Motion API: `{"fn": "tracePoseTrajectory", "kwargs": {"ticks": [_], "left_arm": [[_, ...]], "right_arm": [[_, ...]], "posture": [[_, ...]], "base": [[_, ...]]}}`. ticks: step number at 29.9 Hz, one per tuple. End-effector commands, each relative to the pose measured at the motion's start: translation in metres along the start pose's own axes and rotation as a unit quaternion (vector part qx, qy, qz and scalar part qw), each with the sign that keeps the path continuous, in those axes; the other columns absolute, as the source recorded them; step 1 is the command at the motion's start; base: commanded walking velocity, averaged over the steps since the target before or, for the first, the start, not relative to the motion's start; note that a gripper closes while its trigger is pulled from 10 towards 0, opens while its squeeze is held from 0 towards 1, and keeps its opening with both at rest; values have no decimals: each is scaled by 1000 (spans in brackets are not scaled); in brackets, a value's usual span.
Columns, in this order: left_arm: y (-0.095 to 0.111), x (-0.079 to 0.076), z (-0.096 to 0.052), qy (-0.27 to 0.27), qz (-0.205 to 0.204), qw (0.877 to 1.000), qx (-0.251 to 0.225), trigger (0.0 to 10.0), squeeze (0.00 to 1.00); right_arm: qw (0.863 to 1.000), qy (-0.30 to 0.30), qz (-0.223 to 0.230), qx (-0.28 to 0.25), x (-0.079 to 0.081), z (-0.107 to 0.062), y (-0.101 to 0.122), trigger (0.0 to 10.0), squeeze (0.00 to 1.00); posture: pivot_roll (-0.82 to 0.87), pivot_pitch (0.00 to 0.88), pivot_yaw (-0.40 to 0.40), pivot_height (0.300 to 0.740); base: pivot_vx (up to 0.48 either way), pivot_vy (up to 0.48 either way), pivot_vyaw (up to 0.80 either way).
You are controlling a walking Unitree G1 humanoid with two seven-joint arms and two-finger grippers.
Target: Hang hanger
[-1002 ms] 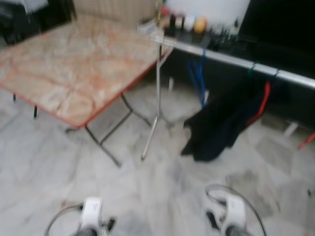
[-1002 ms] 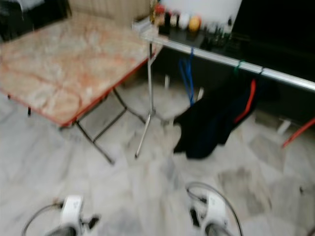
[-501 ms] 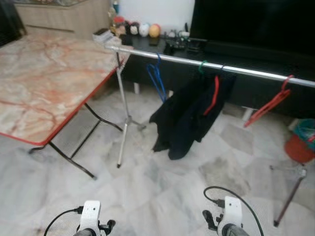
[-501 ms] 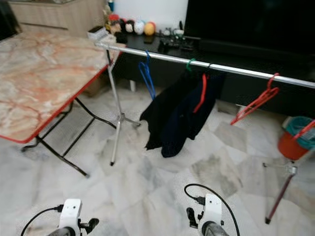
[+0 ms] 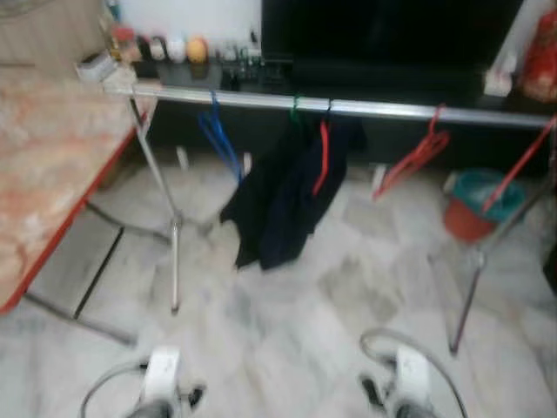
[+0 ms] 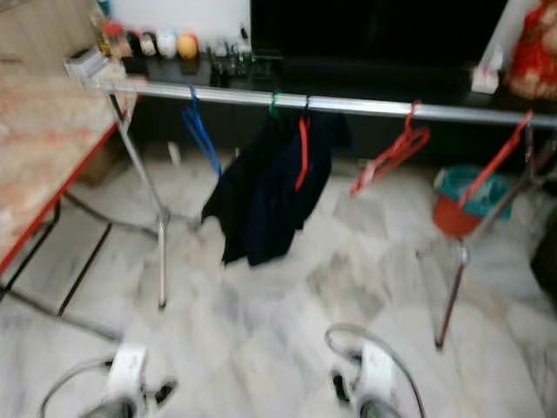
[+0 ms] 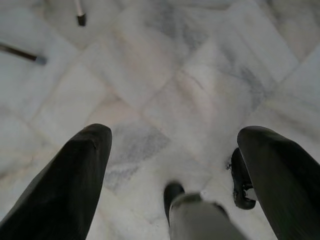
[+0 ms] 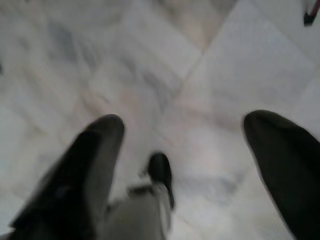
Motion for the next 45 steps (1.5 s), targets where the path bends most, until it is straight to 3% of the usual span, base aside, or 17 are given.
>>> {"fn": "tracePoseTrajectory", "kwargs": {"ticks": [1, 45], "left_arm": [[-9, 6, -3, 8, -3, 1000, 15, 10000, 0], [-15, 11, -5, 13, -18, 1000, 20, 10000, 0]], "right_arm": [[1000, 4, 4, 3, 5, 0, -3, 10000, 0], [1000, 3, 9, 2, 7, 1, -3, 10000, 0]], "posture": [[2, 0, -2, 740], [6, 0, 6, 740]], "base": [[0, 0, -688], [0, 0, -688]]}}
Point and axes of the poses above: a point about 5 cm out from each wrist's last joint towards the gripper, its own z axis pointing out of the wrist towards the gripper, its own y axis along the axis of the wrist's last joint, x = y × z, the point moved 2 cm from there along z, pointing out of the wrist towards the gripper
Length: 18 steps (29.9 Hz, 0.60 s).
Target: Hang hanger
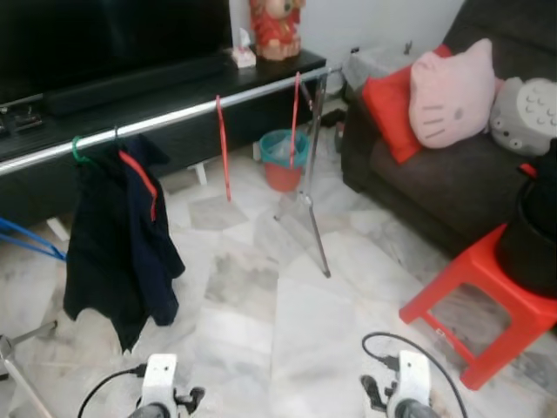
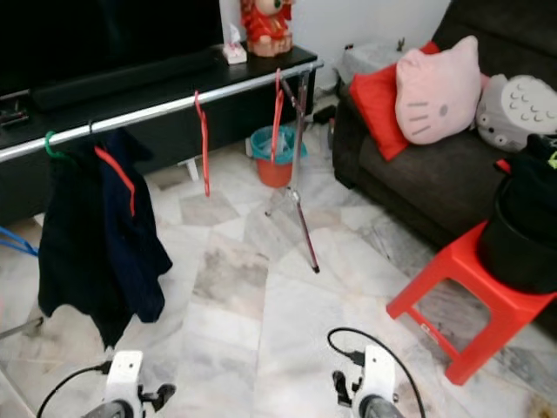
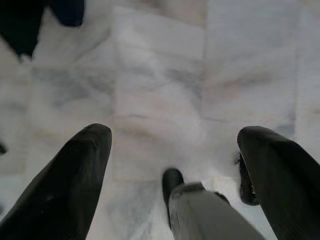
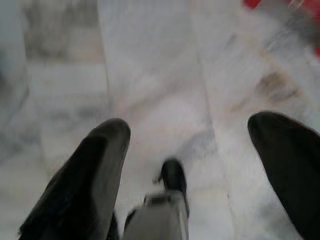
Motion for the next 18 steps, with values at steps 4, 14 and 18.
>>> {"fn": "tracePoseTrajectory", "kwargs": {"ticks": [4, 14, 18], "left_arm": [[-3, 1, -1, 0, -9, 1000, 4, 10000, 0], [-4, 1, -1, 0, -11, 1000, 5, 10000, 0], [-4, 1, -1, 0, -11, 1000, 5, 10000, 0]], "right_arm": [[1000, -1, 4, 6, 1, 0, -3, 10000, 0], [1000, 0, 3, 6, 0, 0, -4, 10000, 0], [1000, -1, 9, 3, 0, 0, -3, 10000, 0]], "posture": [[5, 0, 7, 740], [7, 0, 6, 740], [9, 0, 4, 740]], "base": [[0, 0, -689], [0, 0, -694], [0, 0, -695]]}}
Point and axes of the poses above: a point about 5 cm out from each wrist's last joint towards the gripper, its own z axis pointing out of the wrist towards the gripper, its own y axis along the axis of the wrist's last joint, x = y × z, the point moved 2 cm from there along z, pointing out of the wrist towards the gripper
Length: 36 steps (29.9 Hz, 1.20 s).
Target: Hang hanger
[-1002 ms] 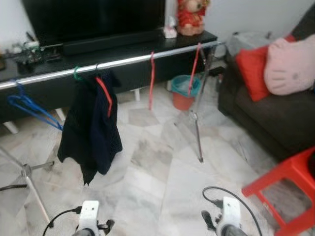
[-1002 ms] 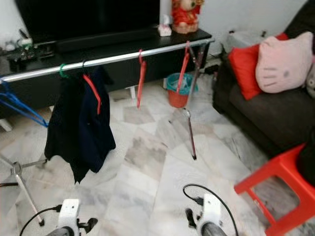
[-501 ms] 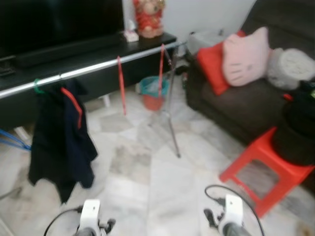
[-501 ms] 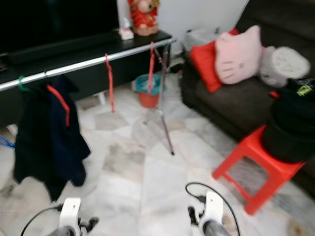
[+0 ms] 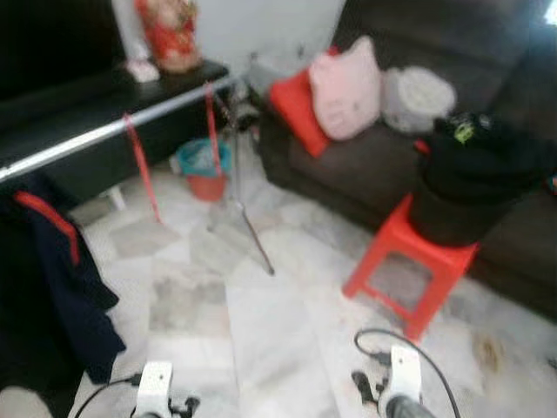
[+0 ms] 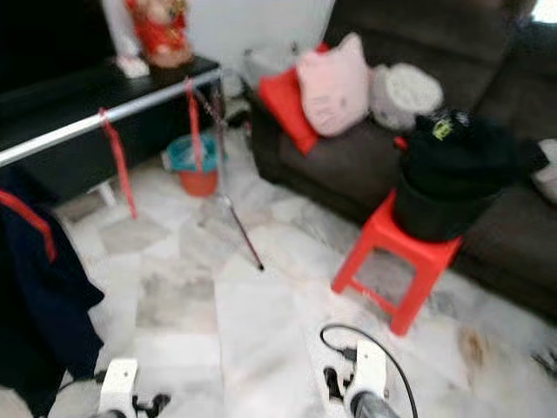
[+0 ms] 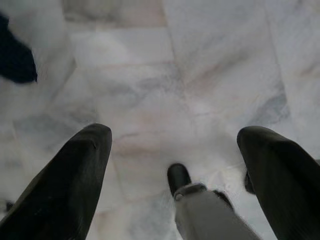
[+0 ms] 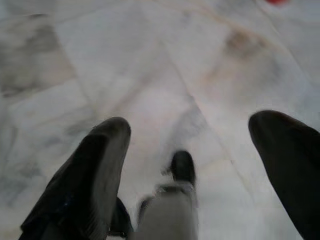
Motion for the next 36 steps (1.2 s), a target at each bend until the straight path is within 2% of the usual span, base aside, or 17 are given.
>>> {"fn": "tracePoseTrajectory", "kwargs": {"ticks": [1, 7, 10, 36], "left_arm": [[-3, 0, -1, -1, -7, 1000, 3, 10000, 0], [-1, -1, 0, 0, -15, 1000, -3, 10000, 0], [0, -1, 0, 1, -25, 1000, -2, 10000, 0], [-2, 0, 0, 2, -25, 1000, 2, 10000, 0]], "right_arm": [[1000, 0, 11, -10, 2, 1, 5, 10000, 0], [1000, 0, 11, -15, 2, 1, 6, 10000, 0], [1000, 1, 10, -15, 2, 1, 6, 10000, 0], [1000, 2, 10, -18, 2, 1, 8, 10000, 0]], "posture": [[9, 0, 4, 740], [10, 0, 3, 740], [10, 0, 2, 740], [11, 0, 3, 740]], "base": [[0, 0, 0], [0, 0, 0], [0, 266, 0], [0, 289, 0]]}}
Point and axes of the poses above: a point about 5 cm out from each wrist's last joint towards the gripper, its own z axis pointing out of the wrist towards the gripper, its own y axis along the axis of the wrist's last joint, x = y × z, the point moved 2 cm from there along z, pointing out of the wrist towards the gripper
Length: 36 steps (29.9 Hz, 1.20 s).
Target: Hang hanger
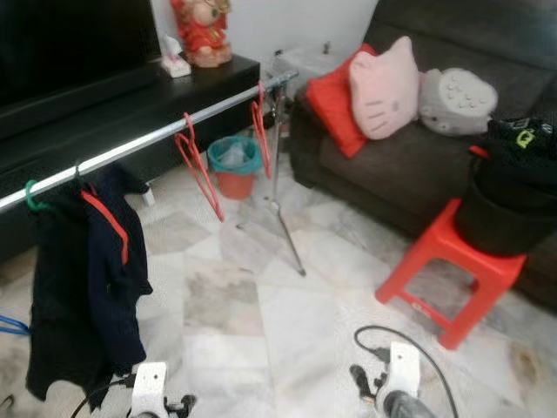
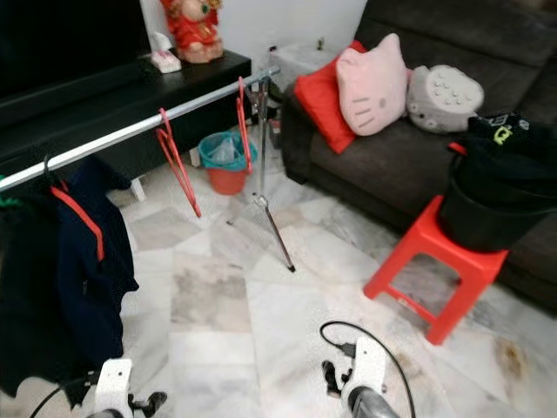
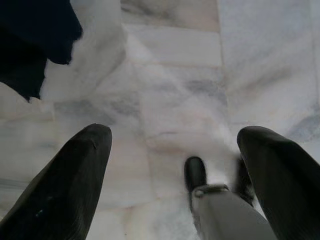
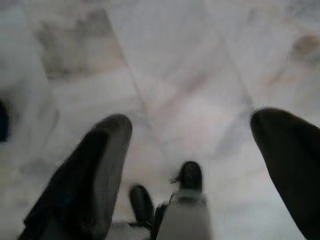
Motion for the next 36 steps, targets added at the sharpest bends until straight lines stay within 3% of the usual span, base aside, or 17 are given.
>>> {"fn": "tracePoseTrajectory", "kwargs": {"ticks": [1, 12, 36], "left_arm": [[-1, -1, 0, -1, -3, 1000, 4, 10000, 0], [-1, -2, 0, -2, -1, 1000, 3, 10000, 0], [2, -5, 1, -8, -6, 1000, -6, 10000, 0]], "right_arm": [[1000, -11, 4, 7, -8, -2, -5, 10000, 0], [1000, -11, 3, 7, -8, -2, -5, 10000, 0], [1000, -8, 2, 6, -7, -2, -5, 10000, 0]], "posture": [[11, 0, 3, 740], [12, 0, 2, 740], [15, 2, 2, 740]], "base": [[0, 292, 0], [0, 286, 0], [0, 0, 0]]}}
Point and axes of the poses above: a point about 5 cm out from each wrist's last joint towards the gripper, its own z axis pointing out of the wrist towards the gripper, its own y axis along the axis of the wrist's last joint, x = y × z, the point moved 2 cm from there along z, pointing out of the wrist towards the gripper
